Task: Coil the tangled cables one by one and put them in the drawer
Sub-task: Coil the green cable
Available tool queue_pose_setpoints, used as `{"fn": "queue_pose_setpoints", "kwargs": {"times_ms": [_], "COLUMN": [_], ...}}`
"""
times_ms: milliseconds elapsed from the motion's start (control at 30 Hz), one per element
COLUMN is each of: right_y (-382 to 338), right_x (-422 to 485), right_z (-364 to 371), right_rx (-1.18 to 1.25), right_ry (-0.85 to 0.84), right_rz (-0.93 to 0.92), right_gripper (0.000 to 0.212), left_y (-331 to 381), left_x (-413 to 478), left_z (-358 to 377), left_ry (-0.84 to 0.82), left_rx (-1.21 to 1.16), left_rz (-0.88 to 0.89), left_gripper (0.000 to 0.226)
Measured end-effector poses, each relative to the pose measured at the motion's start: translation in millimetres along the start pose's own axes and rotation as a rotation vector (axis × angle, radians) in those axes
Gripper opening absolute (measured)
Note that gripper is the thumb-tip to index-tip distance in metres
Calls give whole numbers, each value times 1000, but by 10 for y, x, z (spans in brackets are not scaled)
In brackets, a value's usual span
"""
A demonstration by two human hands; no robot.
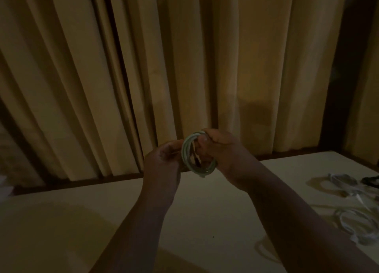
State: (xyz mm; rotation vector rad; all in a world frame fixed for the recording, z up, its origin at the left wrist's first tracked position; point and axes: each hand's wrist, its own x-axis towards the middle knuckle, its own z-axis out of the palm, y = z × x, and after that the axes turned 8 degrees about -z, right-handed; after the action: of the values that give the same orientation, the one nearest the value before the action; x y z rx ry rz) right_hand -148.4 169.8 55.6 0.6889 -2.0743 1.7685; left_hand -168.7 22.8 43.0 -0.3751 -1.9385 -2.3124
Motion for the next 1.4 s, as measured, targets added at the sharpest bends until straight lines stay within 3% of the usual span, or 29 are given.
{"fn": "queue_pose_setpoints", "kwargs": {"times_ms": [133, 233, 333, 400, 500, 633, 733, 833, 1000, 1133, 1267, 1400], "right_y": [-46, -89, -41, -3, 58, 68, 76, 95, 83, 88, 110, 98], "right_x": [-14, -24, -18, -20, -21, -24, -32, -32, -27, -23, -15, -4], "right_z": [-5, -8, 11, 33, 47, 57, 83, 80, 60, 59, 97, 103], "right_rx": [-178, -243, -274, -285, -360, -456, -519, -518, -545, -614, -671, -701], "right_ry": [83, 121, 131, 133, 129, 102, 62, 37, 93, 83, 23, -59], "right_rz": [-44, -66, -50, -38, -18, -19, -30, -9, -5, -12, 11, 39], "right_gripper": [29, 26, 25, 23, 21, 17, 14, 13, 14, 12, 9, 12], "left_y": [23, 40, 20, -7, -45, -105, -105, -89, -129, -67, -3, 54], "left_x": [-39, -80, -90, -78, -70, -33, -52, -76, -41, 20, -20, -56], "left_z": [12, 30, 60, 83, 84, 43, 46, 65, 35, -47, -78, -97], "left_ry": [-86, -148, -92, -58, -66, -142, -191, -174, -10, -24, -14, -40], "left_rx": [-134, -176, -100, -67, -166, -373, -411, -203, 378, 703, 748, 660], "left_rz": [-114, -103, -75, -79, -196, -409, -393, -230, 115, 167, 156, 86], "left_gripper": [19, 23, 46, 46, 40, 49, 46, 45, 34, 42, 41, 23]}}
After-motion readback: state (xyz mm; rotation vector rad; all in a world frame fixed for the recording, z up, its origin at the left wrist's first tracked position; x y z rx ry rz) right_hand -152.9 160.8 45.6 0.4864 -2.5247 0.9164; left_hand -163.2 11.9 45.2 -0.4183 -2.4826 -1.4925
